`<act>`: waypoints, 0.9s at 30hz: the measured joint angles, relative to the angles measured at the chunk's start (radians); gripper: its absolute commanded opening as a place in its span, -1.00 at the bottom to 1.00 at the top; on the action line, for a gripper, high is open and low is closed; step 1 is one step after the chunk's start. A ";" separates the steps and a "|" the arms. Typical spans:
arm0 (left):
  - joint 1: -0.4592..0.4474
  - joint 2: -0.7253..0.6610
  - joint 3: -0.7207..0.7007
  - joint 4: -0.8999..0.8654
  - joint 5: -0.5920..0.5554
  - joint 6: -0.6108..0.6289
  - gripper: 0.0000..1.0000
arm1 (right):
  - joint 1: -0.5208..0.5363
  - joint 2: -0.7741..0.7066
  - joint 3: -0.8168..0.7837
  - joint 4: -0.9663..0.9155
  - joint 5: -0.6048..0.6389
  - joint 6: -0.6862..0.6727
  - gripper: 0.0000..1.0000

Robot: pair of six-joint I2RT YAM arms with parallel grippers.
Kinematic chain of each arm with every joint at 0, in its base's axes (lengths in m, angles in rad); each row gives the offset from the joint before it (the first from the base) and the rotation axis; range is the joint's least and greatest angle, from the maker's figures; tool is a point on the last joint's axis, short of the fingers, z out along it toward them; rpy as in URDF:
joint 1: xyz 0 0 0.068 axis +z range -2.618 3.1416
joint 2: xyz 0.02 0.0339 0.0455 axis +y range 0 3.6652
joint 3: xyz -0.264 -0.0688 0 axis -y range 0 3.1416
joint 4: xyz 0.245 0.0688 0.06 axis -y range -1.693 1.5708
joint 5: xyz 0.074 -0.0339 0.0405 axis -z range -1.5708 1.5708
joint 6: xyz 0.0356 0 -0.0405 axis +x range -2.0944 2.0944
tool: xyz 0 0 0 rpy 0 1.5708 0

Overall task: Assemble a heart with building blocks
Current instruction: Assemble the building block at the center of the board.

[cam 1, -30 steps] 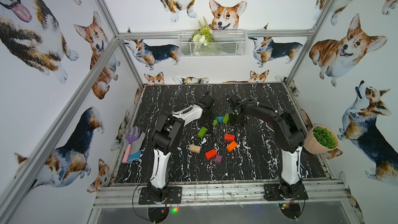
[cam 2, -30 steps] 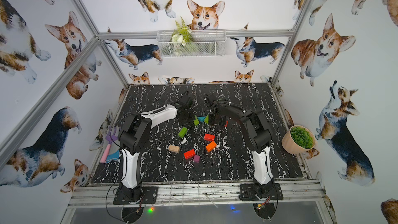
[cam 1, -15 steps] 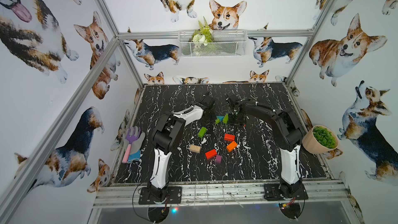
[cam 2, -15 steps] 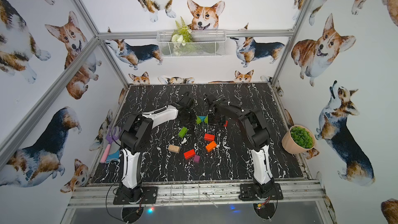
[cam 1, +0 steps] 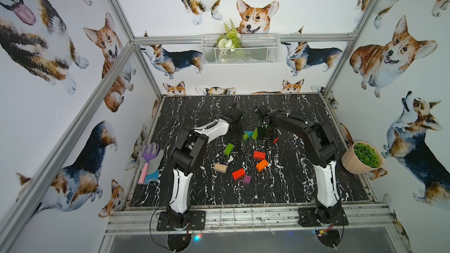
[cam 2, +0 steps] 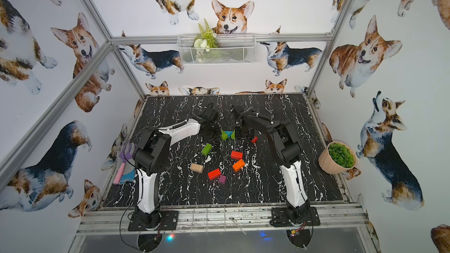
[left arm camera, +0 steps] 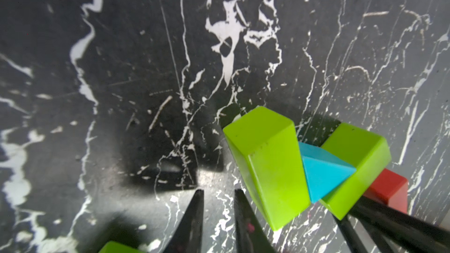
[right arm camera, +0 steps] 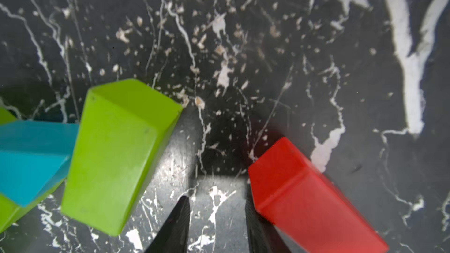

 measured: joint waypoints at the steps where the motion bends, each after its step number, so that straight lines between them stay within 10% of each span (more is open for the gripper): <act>1: 0.000 -0.003 -0.001 -0.003 -0.003 0.006 -0.46 | -0.001 0.004 0.006 0.000 0.004 0.000 -0.18; 27: -0.041 -0.072 -0.136 0.069 0.024 -0.031 0.00 | 0.001 0.056 0.072 -0.008 -0.024 -0.001 -0.11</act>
